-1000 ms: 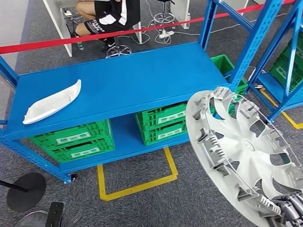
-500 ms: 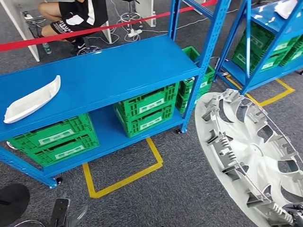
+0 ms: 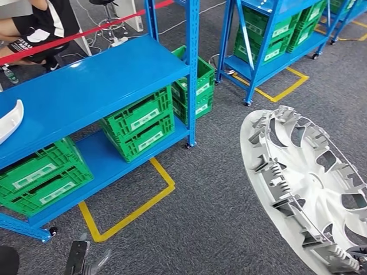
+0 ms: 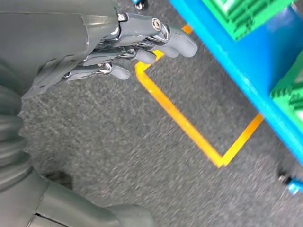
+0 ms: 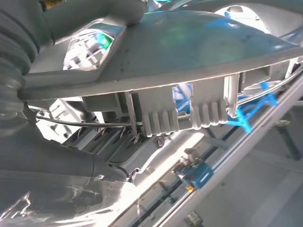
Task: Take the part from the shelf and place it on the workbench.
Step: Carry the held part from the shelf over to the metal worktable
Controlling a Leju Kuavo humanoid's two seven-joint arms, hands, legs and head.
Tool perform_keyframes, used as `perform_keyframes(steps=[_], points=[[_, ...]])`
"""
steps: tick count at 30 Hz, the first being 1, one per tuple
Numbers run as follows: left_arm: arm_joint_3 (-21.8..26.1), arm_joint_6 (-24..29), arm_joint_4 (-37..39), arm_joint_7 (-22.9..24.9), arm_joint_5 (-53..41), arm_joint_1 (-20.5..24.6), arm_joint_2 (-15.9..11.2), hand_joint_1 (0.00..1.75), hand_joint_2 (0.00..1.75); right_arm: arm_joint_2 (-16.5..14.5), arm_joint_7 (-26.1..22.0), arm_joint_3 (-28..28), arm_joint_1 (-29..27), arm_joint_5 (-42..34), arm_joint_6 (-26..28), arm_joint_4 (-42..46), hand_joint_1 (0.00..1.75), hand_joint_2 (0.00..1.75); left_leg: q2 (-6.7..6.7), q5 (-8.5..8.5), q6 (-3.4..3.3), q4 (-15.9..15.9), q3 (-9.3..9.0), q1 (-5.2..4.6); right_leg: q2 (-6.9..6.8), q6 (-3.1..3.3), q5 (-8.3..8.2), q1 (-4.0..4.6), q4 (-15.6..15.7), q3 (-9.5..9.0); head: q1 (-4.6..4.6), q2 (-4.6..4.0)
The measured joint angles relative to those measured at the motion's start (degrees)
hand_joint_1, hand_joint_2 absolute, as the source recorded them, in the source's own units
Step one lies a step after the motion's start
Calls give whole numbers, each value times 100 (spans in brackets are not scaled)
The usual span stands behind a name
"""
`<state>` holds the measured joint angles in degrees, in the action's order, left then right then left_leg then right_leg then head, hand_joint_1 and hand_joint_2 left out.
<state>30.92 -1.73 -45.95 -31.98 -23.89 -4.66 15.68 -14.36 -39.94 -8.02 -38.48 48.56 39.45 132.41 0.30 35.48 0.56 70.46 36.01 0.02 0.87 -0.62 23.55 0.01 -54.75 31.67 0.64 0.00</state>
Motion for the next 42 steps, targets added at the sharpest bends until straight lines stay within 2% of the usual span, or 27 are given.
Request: perform_keyframes(steps=[1, 2, 4, 6, 7, 9, 10, 12, 14, 15, 17, 19, 20, 22, 24, 25, 27, 28, 30, 31, 32, 34, 36, 38, 39, 40, 42], points=[[-1, 0, 6, 0, 0, 1, -2, 0, 175, 0, 1, -3, -1, 1, 0, 0, 169, 175, -12, -35, -28, 108, -41, -14, 84, 2, -73, 13, -25, 114, 0, 0], [-3, 0, 10, 0, 0, 4, -3, 0, 175, -1, 0, -5, -1, 2, 0, 0, 169, 175, -28, -181, -60, 0, -178, -28, 166, 0, -139, 21, -53, 223, 1, 0], [-5, 0, 12, 0, 0, 16, -9, 0, 175, -1, -1, -8, -2, 2, 0, 1, 169, 175, -218, -475, -135, -692, -681, -46, 318, -20, -263, 30, -121, 423, -1, 0], [-7, 1, 14, -1, 0, 29, -17, 0, 175, -2, 2, -13, -5, 2, 0, 4, 169, 175, -466, -508, -167, -1394, -1110, -41, 446, -61, -384, 42, -184, 569, 5, 1], [-7, 1, 17, -1, 0, 33, -20, 0, 175, -2, 2, -15, -10, 2, 0, 7, 169, 175, -523, -474, -169, -1550, -1193, -46, 501, -87, -445, 42, -193, 610, 4, 1], [-14, 1, 25, -2, 1, 38, -11, 0, 175, -4, 0, -17, -27, -3, 0, 11, 169, 175, -402, -519, -194, -1566, -1147, -53, 595, -151, -556, 30, -177, 657, 1, 1], [-17, 1, 28, -2, 8, 46, -6, 0, 175, -6, -2, -17, -41, -10, 0, 14, 169, 175, -322, -572, -231, -1562, -1102, -48, 536, -182, -497, 28, -213, 696, 10, 1], [-23, -6, 35, 10, 58, 53, -3, 0, 175, -9, -2, -16, -48, -32, 0, 18, 169, 175, -142, -703, -291, -1571, -979, -30, 247, -249, -30, 21, -599, 849, 42, 0], [-16, -44, 46, 93, 180, 45, -15, 0, 175, -9, -2, -15, -39, -49, 0, 19, 169, 175, 32, -827, -302, -1565, -825, -36, 1, -327, 567, -16, -1371, 1024, 65, 0], [-8, -79, 58, 155, 262, 42, -26, 0, 175, -9, -2, -11, -38, -48, 0, 14, 169, 175, 123, -887, -289, -1561, -739, -37, -37, -362, 685, -46, -1726, 1058, 66, 0], [8, -173, 97, 243, 426, 48, -54, 0, 175, -9, -1, 14, -38, -3, -1, -14, 169, 175, 303, -1002, -246, -1556, -560, -36, -79, -422, 513, -108, -1971, 892, 67, 0], [26, -259, 165, 221, 533, 75, -102, 0, 175, -8, 0, 74, -12, 89, -2, -67, 169, 175, 450, -1112, -180, -1545, -416, -36, -222, -474, 264, -161, -1423, 317, 65, 1], [33, -284, 203, 174, 557, 97, -131, 0, 175, -7, 1, 115, 16, 140, -2, -99, 169, 175, 508, -1157, -141, -1530, -364, -38, -339, -490, 309, -163, -938, -77, 64, 1], [42, -318, 278, 68, 574, 156, -192, 0, 175, -6, 1, 187, 73, 217, -2, -154, 169, 175, 607, -1249, -65, -1503, -317, -33, -495, -420, 528, -125, -225, -562, 46, 0], [28, -372, 353, 86, 579, 229, -218, 0, 175, -4, -4, 213, 90, 201, -1, -182, 169, 175, 706, -1323, 7, -1500, -300, 5, -441, -252, 583, -66, -51, -577, 37, 0], [6, -395, 389, 145, 580, 265, -215, 0, 175, -3, -6, 203, 82, 136, -1, -180, 169, 175, 661, -1293, 45, -1472, -285, 32, -394, -180, 554, -52, -49, -531, 41, 0], [-71, -392, 448, 269, 590, 320, -208, 0, 175, -3, -1, 154, 55, -42, 0, -159, 169, 175, 390, -979, 94, -1147, -166, 56, -291, -52, 470, -42, -43, -457, 33, 0], [-125, -371, 470, 301, 613, 337, -205, 0, 175, -3, 3, 119, 39, -122, 0, -146, 169, 175, 211, -720, 98, -795, -43, 60, -232, -11, 427, -34, -46, -412, 28, 0], [-252, -363, 501, 320, 722, 346, -203, 0, 175, -1, 13, 49, 14, -207, 0, -132, 169, 175, 41, -317, 70, -19, 220, 46, -79, 40, 338, 2, -56, -332, 23, 0], [-321, -380, 509, 311, 796, 346, -205, 0, 175, -1, 16, 17, -2, -234, 0, -131, 169, 175, 11, -271, 45, 191, 271, 33, 13, 53, 297, 23, -64, -297, 22, 0], [-394, -396, 513, 296, 872, 345, -210, 0, 175, 0, 20, -14, -25, -256, 0, -127, 169, 175, -7, -352, 11, 174, 221, 16, 105, 59, 264, 41, -75, -264, 22, 0], [-535, -409, 516, 260, 992, 343, -228, 0, 175, 0, 19, -72, -68, -289, 0, -116, 169, 175, -105, -732, -74, -428, -134, -25, 275, 56, 230, 65, -101, -213, 22, 0], [-660, -405, 517, 224, 1105, 333, -265, 0, 175, 0, 11, -120, -87, -308, 0, -102, 169, 175, -359, -980, -152, -1117, -506, -38, 415, 35, 212, 74, -135, -153, 25, 0], [-776, -410, 516, 198, 1227, 309, -299, 0, 175, 0, 7, -157, -97, -315, 0, -85, 169, 175, -484, -978, -167, -1407, -629, -32, 549, -17, 177, 63, -173, -65, 19, 0], [-829, -418, 514, 189, 1288, 292, -308, 0, 175, 0, 5, -174, -109, -315, 0, -76, 169, 175, -435, -973, -159, -1458, -622, -24, 622, -53, 154, 59, -187, -27, 17, 0], [-877, -427, 506, 184, 1341, 274, -316, 0, 175, 0, 5, -193, -131, -314, 0, -68, 169, 175, -366, -964, -164, -1500, -622, -14, 627, -82, 155, 57, -213, 24, 13, 0], [-949, -454, 477, 178, 1431, 214, -331, 0, 175, 0, 3, -217, -141, -284, 0, -52, 169, 175, -227, -979, -187, -1544, -623, 12, 386, -155, 320, 57, -482, 199, 60, 0]])
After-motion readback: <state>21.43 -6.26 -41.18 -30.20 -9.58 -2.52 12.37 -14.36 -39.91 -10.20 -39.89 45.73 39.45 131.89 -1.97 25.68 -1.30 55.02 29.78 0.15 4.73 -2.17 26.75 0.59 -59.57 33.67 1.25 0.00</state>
